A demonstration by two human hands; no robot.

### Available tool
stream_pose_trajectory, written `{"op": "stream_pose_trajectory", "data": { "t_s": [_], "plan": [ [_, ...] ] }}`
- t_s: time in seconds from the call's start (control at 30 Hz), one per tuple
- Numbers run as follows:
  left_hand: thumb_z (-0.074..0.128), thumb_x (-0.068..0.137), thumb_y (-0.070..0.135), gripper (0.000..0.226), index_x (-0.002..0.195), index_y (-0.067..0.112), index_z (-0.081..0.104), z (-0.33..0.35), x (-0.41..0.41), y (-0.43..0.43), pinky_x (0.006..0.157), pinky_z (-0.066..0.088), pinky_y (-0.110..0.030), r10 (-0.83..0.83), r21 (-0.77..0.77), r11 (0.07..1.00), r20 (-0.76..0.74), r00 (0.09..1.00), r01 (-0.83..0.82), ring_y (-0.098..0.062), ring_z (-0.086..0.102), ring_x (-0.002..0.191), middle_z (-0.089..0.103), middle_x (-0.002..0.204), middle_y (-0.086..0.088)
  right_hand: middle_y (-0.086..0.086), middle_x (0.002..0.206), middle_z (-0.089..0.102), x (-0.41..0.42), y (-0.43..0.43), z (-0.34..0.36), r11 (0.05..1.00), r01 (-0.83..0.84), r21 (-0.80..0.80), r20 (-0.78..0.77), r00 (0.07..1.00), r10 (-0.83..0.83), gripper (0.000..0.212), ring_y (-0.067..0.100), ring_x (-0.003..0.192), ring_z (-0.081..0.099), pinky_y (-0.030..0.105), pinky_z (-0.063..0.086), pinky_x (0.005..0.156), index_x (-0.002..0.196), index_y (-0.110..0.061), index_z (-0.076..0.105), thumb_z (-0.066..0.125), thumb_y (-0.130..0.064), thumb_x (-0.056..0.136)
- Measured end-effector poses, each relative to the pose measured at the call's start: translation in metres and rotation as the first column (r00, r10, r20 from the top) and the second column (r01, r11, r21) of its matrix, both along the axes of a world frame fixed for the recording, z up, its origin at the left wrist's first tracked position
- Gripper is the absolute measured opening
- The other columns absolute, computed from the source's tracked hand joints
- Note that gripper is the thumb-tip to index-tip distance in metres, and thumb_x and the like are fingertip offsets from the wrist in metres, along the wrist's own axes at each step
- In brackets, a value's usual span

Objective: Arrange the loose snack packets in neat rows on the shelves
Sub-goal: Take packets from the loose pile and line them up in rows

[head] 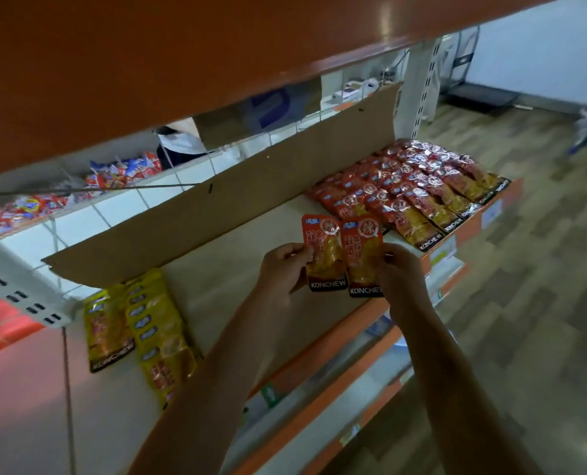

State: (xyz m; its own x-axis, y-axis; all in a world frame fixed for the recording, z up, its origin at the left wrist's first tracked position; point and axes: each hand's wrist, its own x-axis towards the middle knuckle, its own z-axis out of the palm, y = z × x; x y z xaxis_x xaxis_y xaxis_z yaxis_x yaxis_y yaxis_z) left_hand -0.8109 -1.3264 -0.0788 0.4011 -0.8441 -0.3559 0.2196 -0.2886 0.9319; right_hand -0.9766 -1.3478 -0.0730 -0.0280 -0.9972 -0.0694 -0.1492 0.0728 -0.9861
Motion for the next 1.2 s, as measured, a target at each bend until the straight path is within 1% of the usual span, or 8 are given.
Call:
{"op": "stream_pose_trajectory", "data": {
  "t_s": [0.07,0.17,0.57,0.73,0.83,0.97,1.07,1.2],
  "plan": [
    [0.067,0.088,0.013,0.007,0.095,0.01,0.069,0.001,-0.002,-0.011,0.062,0.055,-0.024,-0.005,-0.006,1.0,0.011,1.0,0.005,-0.014,0.069,0.075,0.072,0.093,-0.007,0.028,0.087,0.064,-0.003,-0.018,-0.003,0.999,-0.01,-0.031,-0.049,0.999,0.009,0.008,0.024,0.066,0.053,0.035,0.042,0.06,0.082,0.0,0.063,0.057,-0.003,0.085],
    [0.069,0.087,0.011,0.008,0.095,0.01,0.07,-0.001,-0.006,-0.027,0.058,0.051,-0.018,-0.001,-0.011,1.0,0.056,0.998,0.002,-0.008,0.065,0.067,0.07,0.087,-0.006,0.015,0.07,0.057,-0.009,-0.043,-0.008,0.999,-0.032,-0.032,-0.127,0.991,0.028,0.01,0.017,0.058,0.044,0.027,0.031,0.055,0.082,-0.004,0.062,0.052,-0.006,0.084],
    [0.08,0.076,0.014,0.012,0.078,0.019,0.069,-0.008,-0.054,-0.089,0.055,0.052,-0.019,0.087,0.068,0.992,0.231,0.969,-0.105,-0.008,0.066,0.062,0.071,0.074,0.003,0.007,0.068,0.05,-0.049,-0.147,-0.006,0.983,-0.134,-0.128,-0.302,0.949,0.09,0.008,0.021,0.06,0.043,0.03,0.033,0.055,0.085,-0.003,0.056,0.049,-0.001,0.082],
    [0.083,0.072,0.02,0.016,0.076,0.024,0.068,-0.018,-0.069,-0.099,0.052,0.051,-0.017,0.156,0.09,0.977,0.303,0.94,-0.191,-0.003,0.068,0.061,0.072,0.074,0.008,0.004,0.079,0.059,-0.056,-0.164,-0.008,0.973,-0.208,-0.101,-0.286,0.943,0.172,0.043,0.022,0.069,0.056,0.034,0.046,0.063,0.127,-0.012,0.051,0.053,-0.002,0.085],
    [0.083,0.073,0.023,0.017,0.078,0.027,0.067,-0.022,-0.076,-0.102,0.051,0.048,-0.013,0.182,0.08,0.971,0.368,0.912,-0.226,0.001,0.066,0.064,0.072,0.078,0.009,-0.002,0.073,0.056,-0.06,-0.169,-0.01,0.955,-0.267,-0.126,-0.31,0.925,0.218,0.053,0.012,0.06,0.051,0.025,0.036,0.053,0.136,-0.017,0.043,0.052,-0.001,0.086],
    [0.081,0.074,0.031,0.019,0.086,0.03,0.066,-0.026,-0.087,-0.105,0.053,0.043,-0.009,0.17,0.106,0.962,0.485,0.858,-0.251,0.004,0.064,0.073,0.068,0.08,0.016,0.001,0.098,0.06,-0.065,-0.162,-0.007,0.881,-0.448,-0.151,-0.382,0.849,0.366,0.054,0.012,0.075,0.056,0.022,0.039,0.057,0.134,-0.023,0.046,0.05,0.002,0.087],
    [0.08,0.074,0.036,0.026,0.094,0.026,0.068,-0.031,-0.092,-0.106,0.063,0.05,-0.016,0.176,0.111,0.952,0.567,0.805,-0.286,0.001,0.064,0.078,0.069,0.086,0.012,0.006,0.115,0.059,-0.065,-0.154,-0.006,0.811,-0.568,-0.136,-0.458,0.762,0.457,0.055,0.024,0.096,0.058,0.033,0.05,0.073,0.13,-0.026,0.052,0.048,0.005,0.084],
    [0.075,0.08,0.034,0.025,0.101,0.022,0.068,-0.035,-0.096,-0.104,0.074,0.054,-0.021,0.195,0.09,0.945,0.612,0.766,-0.313,0.002,0.063,0.08,0.07,0.091,0.01,0.01,0.118,0.06,-0.065,-0.149,-0.01,0.752,-0.65,-0.11,-0.526,0.68,0.511,0.051,0.028,0.104,0.057,0.036,0.05,0.081,0.13,-0.021,0.052,0.053,0.002,0.084]
  ]
}}
